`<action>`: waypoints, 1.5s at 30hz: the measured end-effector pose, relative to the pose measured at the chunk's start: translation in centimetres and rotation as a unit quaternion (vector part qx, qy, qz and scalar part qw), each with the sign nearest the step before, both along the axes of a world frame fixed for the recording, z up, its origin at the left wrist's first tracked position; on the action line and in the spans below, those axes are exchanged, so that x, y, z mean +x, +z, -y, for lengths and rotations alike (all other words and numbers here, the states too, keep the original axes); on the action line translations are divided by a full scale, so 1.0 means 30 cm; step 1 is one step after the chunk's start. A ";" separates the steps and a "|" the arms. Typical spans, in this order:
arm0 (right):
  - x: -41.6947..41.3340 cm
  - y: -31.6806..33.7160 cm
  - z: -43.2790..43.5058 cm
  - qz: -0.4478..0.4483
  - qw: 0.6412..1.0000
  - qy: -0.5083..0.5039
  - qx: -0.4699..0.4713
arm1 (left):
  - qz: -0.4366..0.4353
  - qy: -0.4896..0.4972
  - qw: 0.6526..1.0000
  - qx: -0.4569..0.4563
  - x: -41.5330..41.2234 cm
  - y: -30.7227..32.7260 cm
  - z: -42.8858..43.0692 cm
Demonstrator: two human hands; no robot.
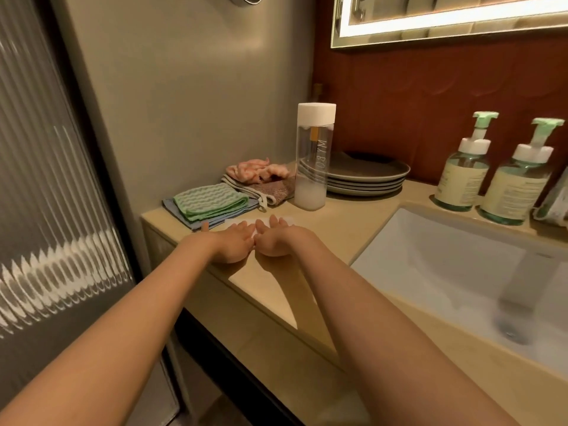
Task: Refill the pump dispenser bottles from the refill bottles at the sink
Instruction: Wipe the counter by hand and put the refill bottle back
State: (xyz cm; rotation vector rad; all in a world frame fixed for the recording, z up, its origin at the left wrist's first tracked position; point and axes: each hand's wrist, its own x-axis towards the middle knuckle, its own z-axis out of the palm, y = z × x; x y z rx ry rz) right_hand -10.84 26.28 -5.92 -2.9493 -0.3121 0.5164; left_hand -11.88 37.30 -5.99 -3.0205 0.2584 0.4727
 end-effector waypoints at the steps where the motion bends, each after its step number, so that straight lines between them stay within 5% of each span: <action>1: 0.009 -0.001 0.013 0.000 1.000 -0.001 -0.002 | 0.000 0.000 1.000 -0.005 0.007 -0.002 0.010; 26: 0.183 -0.031 0.540 0.013 0.993 -0.119 -0.017 | 0.026 -0.111 0.993 0.002 0.206 -0.013 0.545; 45: 0.103 -0.017 0.505 0.013 0.988 -0.150 -0.044 | 0.013 -0.107 0.994 -0.002 0.140 -0.004 0.537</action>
